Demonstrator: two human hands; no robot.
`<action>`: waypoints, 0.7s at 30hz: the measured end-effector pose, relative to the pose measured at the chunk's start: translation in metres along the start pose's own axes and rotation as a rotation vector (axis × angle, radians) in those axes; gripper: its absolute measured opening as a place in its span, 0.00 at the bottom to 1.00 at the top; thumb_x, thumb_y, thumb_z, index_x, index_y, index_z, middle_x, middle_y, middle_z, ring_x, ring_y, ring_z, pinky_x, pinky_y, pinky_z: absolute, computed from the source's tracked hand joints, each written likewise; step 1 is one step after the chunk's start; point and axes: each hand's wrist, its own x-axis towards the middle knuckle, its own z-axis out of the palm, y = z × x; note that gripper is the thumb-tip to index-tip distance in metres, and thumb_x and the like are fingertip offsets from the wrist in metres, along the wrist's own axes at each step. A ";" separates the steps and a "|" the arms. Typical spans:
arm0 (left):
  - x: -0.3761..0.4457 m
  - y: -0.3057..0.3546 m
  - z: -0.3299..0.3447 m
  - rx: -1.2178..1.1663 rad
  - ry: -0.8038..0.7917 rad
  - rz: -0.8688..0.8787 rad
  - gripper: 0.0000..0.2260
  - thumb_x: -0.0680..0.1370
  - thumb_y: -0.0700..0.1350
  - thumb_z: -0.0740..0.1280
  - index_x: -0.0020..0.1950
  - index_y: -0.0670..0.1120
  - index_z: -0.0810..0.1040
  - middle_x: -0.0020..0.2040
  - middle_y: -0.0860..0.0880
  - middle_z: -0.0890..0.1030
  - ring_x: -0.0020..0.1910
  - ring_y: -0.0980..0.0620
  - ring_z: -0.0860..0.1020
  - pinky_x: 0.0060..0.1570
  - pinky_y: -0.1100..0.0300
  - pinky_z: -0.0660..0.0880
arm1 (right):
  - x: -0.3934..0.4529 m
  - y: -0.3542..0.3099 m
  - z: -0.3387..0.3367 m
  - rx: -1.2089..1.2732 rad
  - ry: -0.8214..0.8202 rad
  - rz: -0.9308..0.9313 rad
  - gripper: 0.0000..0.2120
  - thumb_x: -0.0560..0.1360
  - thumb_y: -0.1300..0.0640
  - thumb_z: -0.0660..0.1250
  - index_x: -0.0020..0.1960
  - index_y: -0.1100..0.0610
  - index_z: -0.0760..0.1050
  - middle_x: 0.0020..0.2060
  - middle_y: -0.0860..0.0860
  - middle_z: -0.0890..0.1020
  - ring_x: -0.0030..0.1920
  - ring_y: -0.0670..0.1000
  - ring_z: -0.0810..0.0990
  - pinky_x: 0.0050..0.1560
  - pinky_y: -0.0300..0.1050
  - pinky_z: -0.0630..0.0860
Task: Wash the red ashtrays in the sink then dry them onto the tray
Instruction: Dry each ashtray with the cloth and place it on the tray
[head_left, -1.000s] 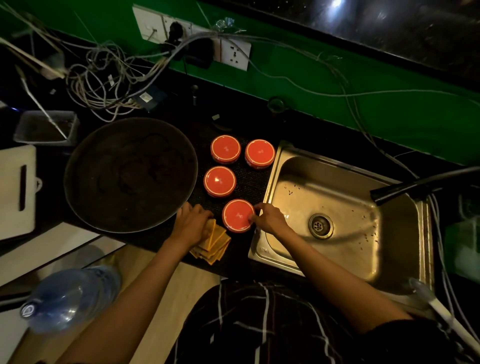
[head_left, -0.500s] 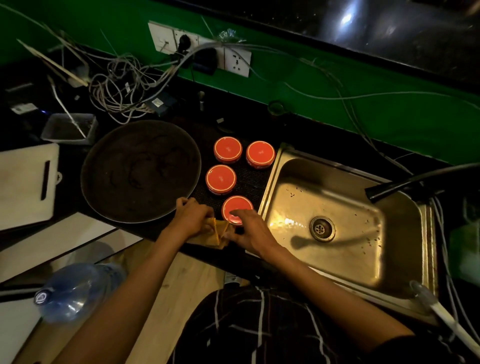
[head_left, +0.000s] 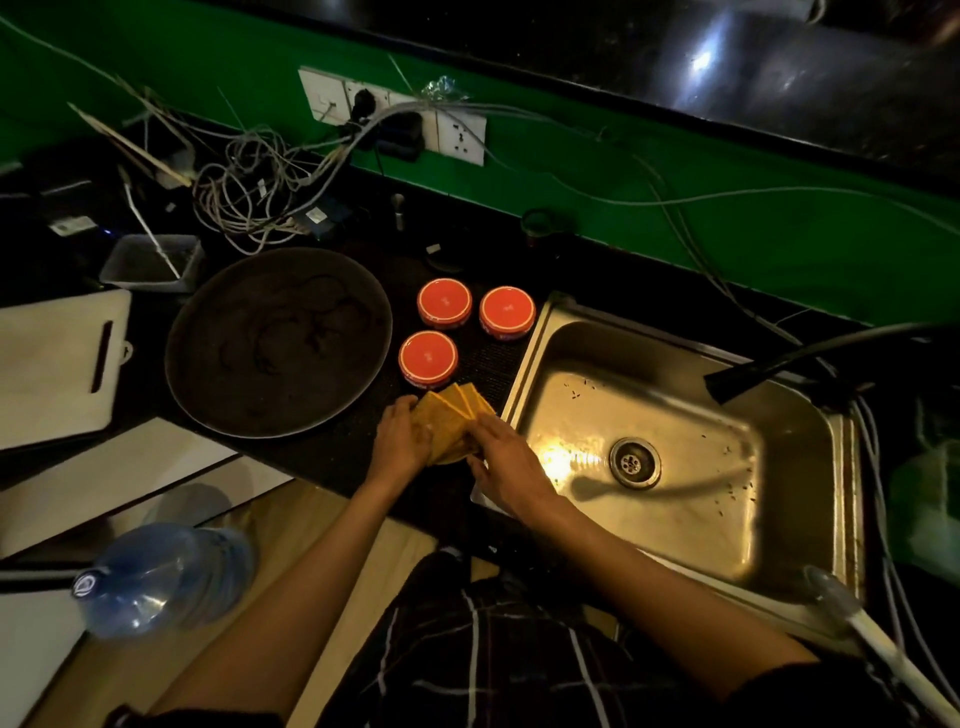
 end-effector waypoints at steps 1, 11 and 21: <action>-0.001 -0.005 0.001 -0.004 0.009 -0.008 0.23 0.78 0.42 0.68 0.72 0.40 0.69 0.66 0.36 0.75 0.65 0.37 0.73 0.64 0.50 0.68 | 0.000 -0.001 0.004 -0.024 -0.006 -0.005 0.23 0.73 0.59 0.67 0.68 0.54 0.71 0.66 0.54 0.75 0.67 0.57 0.72 0.68 0.52 0.71; 0.037 -0.014 -0.014 -0.074 -0.193 0.022 0.12 0.72 0.46 0.75 0.54 0.48 0.80 0.46 0.46 0.86 0.45 0.50 0.84 0.51 0.51 0.81 | 0.021 -0.009 0.044 -0.144 -0.026 0.263 0.30 0.83 0.43 0.51 0.81 0.52 0.50 0.80 0.60 0.48 0.80 0.60 0.45 0.79 0.56 0.48; 0.091 -0.035 -0.055 0.175 -0.479 0.454 0.14 0.76 0.38 0.62 0.57 0.47 0.82 0.55 0.46 0.84 0.55 0.48 0.81 0.58 0.54 0.76 | 0.053 -0.034 0.086 -0.270 -0.010 0.511 0.42 0.78 0.35 0.52 0.81 0.57 0.41 0.79 0.64 0.43 0.79 0.64 0.40 0.77 0.64 0.49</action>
